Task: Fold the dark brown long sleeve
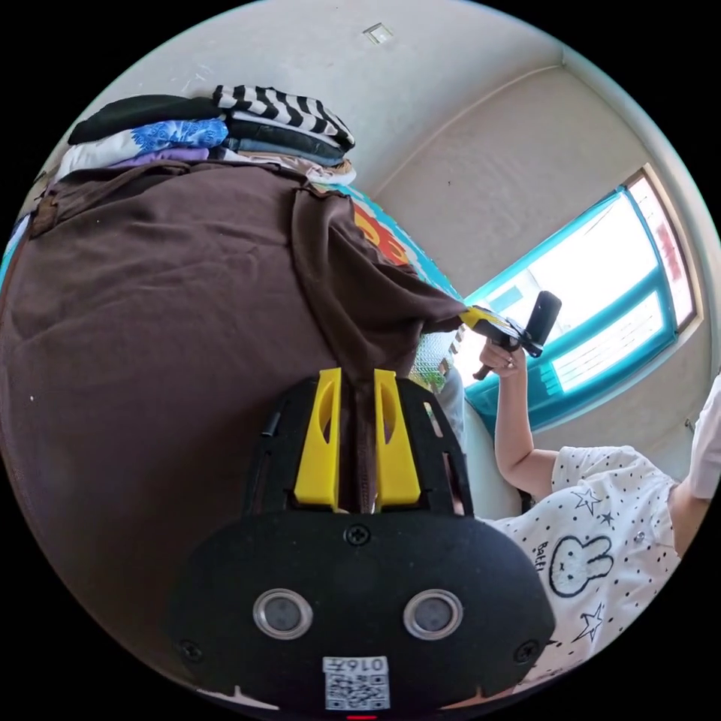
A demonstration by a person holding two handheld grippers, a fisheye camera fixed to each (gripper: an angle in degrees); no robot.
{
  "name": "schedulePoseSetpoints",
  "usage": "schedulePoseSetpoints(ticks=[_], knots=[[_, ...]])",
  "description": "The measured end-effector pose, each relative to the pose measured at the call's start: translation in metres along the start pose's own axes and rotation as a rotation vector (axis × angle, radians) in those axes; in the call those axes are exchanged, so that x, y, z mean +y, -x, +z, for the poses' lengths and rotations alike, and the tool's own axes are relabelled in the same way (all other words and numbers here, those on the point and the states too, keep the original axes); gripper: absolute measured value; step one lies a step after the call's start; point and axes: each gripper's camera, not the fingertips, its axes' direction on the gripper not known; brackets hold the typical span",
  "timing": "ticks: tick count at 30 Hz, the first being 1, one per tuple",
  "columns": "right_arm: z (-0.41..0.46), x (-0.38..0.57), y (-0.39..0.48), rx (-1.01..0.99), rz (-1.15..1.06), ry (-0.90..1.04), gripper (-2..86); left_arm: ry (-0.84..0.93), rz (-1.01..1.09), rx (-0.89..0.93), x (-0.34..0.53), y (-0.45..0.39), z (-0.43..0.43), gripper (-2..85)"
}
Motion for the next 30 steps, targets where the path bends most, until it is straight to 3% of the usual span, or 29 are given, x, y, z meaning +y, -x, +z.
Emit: schedulePoseSetpoints(ticks=[11,15,19,25,30], knots=[[0.017,0.049,-0.029,-0.064,0.079,-0.025,0.1,-0.036,0.155,0.152,0.012,-0.037,-0.016,-0.5],[0.016,0.056,-0.056,-0.172,0.111,0.036,0.1,-0.014,0.276,0.108,0.026,-0.067,-0.02,-0.7],[0.019,0.073,-0.091,-0.425,0.089,0.097,0.0,-0.024,0.341,0.058,0.042,-0.088,-0.02,-0.8],[0.048,0.094,-0.091,-0.386,-0.016,0.33,0.0,-0.089,0.376,-0.013,0.07,-0.106,-0.016,-0.8],[0.038,0.102,-0.085,-0.417,-0.102,0.246,0.3,-0.157,0.483,-0.094,0.097,-0.126,-0.016,-0.8]])
